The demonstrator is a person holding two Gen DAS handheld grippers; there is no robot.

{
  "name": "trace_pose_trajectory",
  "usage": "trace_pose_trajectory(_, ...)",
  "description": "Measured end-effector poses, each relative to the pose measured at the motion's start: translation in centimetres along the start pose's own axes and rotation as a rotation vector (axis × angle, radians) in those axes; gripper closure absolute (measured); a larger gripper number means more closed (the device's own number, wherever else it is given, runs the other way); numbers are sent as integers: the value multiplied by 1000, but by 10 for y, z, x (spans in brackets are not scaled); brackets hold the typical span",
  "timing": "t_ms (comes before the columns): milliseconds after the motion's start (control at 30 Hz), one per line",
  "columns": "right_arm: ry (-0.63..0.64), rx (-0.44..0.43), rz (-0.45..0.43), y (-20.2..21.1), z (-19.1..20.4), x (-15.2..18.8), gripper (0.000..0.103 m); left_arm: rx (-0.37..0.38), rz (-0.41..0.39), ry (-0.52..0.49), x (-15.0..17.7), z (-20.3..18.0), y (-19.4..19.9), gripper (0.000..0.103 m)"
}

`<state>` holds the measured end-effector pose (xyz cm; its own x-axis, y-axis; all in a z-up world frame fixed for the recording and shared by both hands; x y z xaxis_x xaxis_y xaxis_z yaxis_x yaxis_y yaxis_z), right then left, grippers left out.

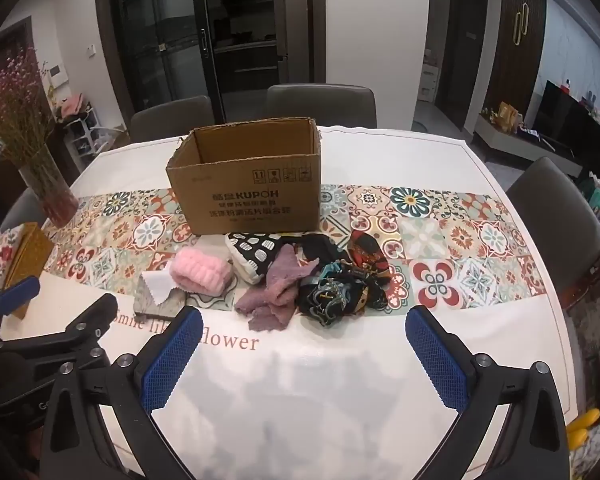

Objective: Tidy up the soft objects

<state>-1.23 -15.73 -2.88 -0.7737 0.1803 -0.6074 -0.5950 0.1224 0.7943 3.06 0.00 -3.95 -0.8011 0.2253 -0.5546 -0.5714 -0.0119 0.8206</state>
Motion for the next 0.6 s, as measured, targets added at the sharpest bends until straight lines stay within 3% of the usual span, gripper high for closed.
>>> trace_pose_trajectory(167, -3, 2, 23, 1, -1, 0, 0, -21, 4, -2, -3, 0, 0, 0)
trace_pose_trajectory(300, -1, -3, 18, 1, 1, 1, 0, 16, -11, 9, 0, 1, 0, 0)
trace_pose_trajectory(600, -2, -12, 11, 0, 0, -1, 0, 15, -6, 11, 1, 0, 0, 0)
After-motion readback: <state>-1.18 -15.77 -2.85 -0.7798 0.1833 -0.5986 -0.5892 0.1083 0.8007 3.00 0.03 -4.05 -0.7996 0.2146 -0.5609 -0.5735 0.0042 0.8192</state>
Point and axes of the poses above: each gripper's, at about its wrist camera, not at the fingertips, and y roughly against the way its jaws point, z to its left, x to its underside, the point moved 5 cm from there along -y, roughly the way its jaws point, and after that the axes turned 3 degrees about z, right-handed, at the moved point
